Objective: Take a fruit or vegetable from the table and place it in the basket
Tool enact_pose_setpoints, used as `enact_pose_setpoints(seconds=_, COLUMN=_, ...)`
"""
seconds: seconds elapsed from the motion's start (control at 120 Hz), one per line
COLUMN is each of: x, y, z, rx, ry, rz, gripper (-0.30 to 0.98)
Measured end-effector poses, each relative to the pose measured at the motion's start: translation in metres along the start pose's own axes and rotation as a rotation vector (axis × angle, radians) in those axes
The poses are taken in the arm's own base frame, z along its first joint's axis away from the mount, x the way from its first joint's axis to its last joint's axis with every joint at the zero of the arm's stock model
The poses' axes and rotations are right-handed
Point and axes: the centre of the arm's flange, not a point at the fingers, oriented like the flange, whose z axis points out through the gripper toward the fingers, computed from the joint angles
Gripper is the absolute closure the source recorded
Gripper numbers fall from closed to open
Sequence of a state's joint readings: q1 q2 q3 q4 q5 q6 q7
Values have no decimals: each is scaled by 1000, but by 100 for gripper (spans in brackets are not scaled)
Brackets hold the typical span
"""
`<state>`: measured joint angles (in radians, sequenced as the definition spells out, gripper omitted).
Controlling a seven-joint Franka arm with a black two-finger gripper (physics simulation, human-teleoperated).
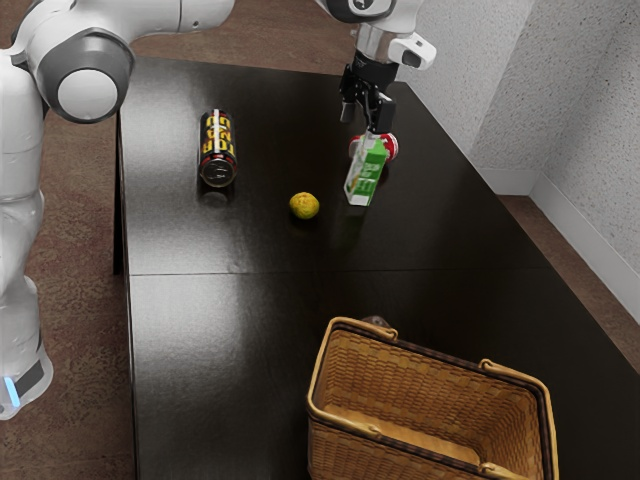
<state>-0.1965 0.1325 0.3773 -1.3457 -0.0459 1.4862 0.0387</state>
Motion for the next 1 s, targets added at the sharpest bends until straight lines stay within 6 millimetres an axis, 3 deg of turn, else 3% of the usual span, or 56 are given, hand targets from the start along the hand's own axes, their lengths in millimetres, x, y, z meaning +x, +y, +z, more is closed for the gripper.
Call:
enact_pose_setpoints(seconds=0.6, x=-4, y=0, z=-3, rx=-16, ry=10, rz=0, gripper=0)
enact_pose_setpoints(seconds=0.8, x=-71, y=-26, z=-9, rx=-13, ry=-12, rz=7, gripper=0)
enact_pose_setpoints(seconds=0.858, x=-84, y=-37, z=8, rx=0, ry=-37, rz=2, gripper=0)
enact_pose_setpoints(seconds=0.933, x=-89, y=-68, z=27, rx=15, ry=-53, rz=-42, gripper=0)
enact_pose_setpoints(seconds=1.0, x=-88, y=-77, z=45, rx=26, ry=-61, rz=-45, gripper=0)
